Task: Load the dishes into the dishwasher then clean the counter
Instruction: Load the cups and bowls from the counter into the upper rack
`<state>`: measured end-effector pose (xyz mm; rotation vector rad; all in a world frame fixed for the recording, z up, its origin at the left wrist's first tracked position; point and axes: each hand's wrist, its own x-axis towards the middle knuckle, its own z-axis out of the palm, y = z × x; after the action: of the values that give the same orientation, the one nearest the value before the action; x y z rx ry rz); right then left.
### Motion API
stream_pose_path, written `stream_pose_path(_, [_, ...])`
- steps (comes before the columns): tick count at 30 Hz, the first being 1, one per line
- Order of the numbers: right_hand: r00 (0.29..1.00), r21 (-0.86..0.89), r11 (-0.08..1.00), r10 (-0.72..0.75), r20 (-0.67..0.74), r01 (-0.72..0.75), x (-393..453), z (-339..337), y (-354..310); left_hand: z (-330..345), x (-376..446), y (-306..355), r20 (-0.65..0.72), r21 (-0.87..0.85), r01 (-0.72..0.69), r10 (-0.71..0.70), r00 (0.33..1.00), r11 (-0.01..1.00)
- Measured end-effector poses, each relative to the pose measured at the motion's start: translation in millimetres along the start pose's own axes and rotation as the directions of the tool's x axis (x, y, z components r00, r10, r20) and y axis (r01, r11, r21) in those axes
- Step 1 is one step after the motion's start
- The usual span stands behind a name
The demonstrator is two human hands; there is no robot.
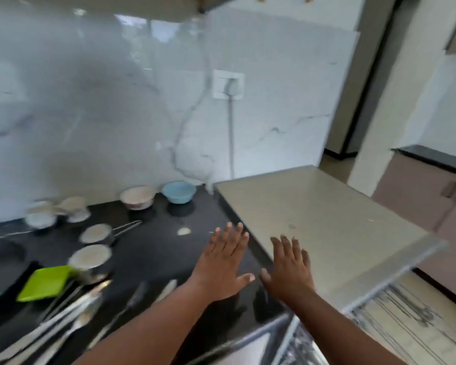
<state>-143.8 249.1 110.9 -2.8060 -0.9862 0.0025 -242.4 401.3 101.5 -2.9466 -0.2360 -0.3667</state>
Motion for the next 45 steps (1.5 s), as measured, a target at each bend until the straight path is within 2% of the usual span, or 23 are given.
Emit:
stream_pose_path(2, [0.994,-0.005,0.994,-0.112,-0.013,0.111,3.6,1.6,-57.2,-3.1,-30.5,-51.3,0.07,-0.018,0.093,-0.091,0.993,0.996])
stream_pose_path(5, [0.967,-0.014,0.967,-0.254,-0.018,0.254,7.2,0.8,-128.2,-6.8,-65.1,-111.0,0.054,-0.05,0.257,-0.254,0.966,0.965])
stream_pose_path(10, [0.895,-0.053,0.894,-0.441,0.066,0.444,14.4,0.2,-211.6,-18.7,-111.2,-168.5,0.089,-0.068,0.445,-0.439,0.894,0.893])
stream_pose_path(13, [0.858,-0.024,0.861,-0.505,0.092,0.509,24.0,2.3,-247.7,-22.6,-136.3,-195.0,0.087,-0.09,0.568,-0.562,0.823,0.818])
stream_pose_path(16, [0.825,0.035,0.832,-0.554,0.11,0.554,38.7,10.5,-279.4,-25.4,-158.0,-222.0,0.104,-0.095,0.701,-0.693,0.713,0.707])
stream_pose_path(24, [0.762,0.248,0.763,-0.636,0.121,0.598,83.2,29.0,-343.5,-43.5,-192.8,-291.1,0.061,-0.141,0.881,-0.884,0.463,0.452])
stream_pose_path(28, [0.749,0.298,0.743,-0.652,0.119,0.599,113.4,35.4,-368.1,-41.0,-180.5,-325.0,0.094,-0.132,0.925,-0.925,0.369,0.356])
stream_pose_path(38, [0.762,0.308,0.766,-0.627,0.163,0.564,183.2,66.6,-428.2,6.8,-145.7,-404.9,0.203,-0.085,0.955,-0.933,0.296,0.284])
stream_pose_path(45, [0.801,0.482,0.778,-0.554,0.226,0.403,217.9,88.3,-478.1,38.0,-138.6,-442.1,0.217,-0.28,0.947,-0.95,0.223,0.158])
